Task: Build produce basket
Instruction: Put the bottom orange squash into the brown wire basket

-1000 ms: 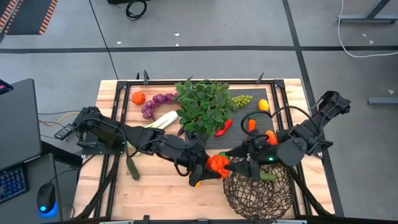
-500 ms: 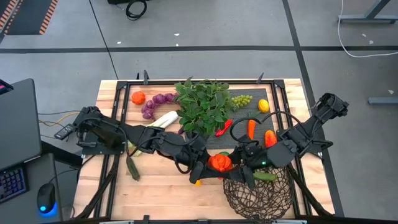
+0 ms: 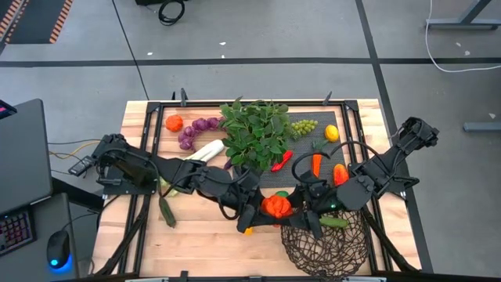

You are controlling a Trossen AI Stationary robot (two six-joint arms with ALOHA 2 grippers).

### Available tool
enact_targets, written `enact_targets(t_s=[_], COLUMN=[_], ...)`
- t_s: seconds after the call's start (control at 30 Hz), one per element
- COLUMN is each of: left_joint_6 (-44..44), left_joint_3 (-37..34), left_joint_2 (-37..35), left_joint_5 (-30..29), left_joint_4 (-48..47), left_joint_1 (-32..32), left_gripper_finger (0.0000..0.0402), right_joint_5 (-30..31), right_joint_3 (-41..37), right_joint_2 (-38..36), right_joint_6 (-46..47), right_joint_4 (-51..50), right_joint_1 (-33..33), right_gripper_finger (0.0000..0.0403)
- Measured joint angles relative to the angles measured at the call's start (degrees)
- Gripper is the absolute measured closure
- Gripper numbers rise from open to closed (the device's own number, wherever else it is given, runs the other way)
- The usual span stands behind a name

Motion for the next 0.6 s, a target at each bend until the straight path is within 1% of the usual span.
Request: enact_targets(t_s=[0.13, 0.27, 0.37, 0.5, 0.6], left_joint_6=[1.1, 1.5, 3.8, 5.8, 5.8], left_joint_3=[0.0, 0.0, 0.1, 0.0, 0.0], left_joint_2=[0.0, 0.0, 0.0, 0.0, 0.0], left_joint_5=[3.2, 3.7, 4.7, 10.2, 14.1], left_joint_4=[-0.1, -0.8, -1.4, -3.9, -5.7], left_joint_1=[0.1, 0.0, -0.1, -0.3, -0.4], left_gripper_finger=[0.0127, 0.0127, 0.0127, 0.0127, 0.0127], right_joint_5=[-0.2, -0.6, -1.1, -1.4, -2.1], right_joint_3=[0.0, 0.0, 0.0, 0.0, 0.0], right_joint_2=[0.0, 0.0, 0.0, -0.7, -1.1], right_joint_6=[-0.4, -0.4, -0.6, -0.8, -1.9], right_joint_4=[0.1, 0.1, 0.0, 0.3, 0.1], right_joint_1=[0.2, 0.2, 0.2, 0.1, 0.1], right_gripper_finger=[0.0097, 0.0097, 0.0098, 0.0103, 0.0121])
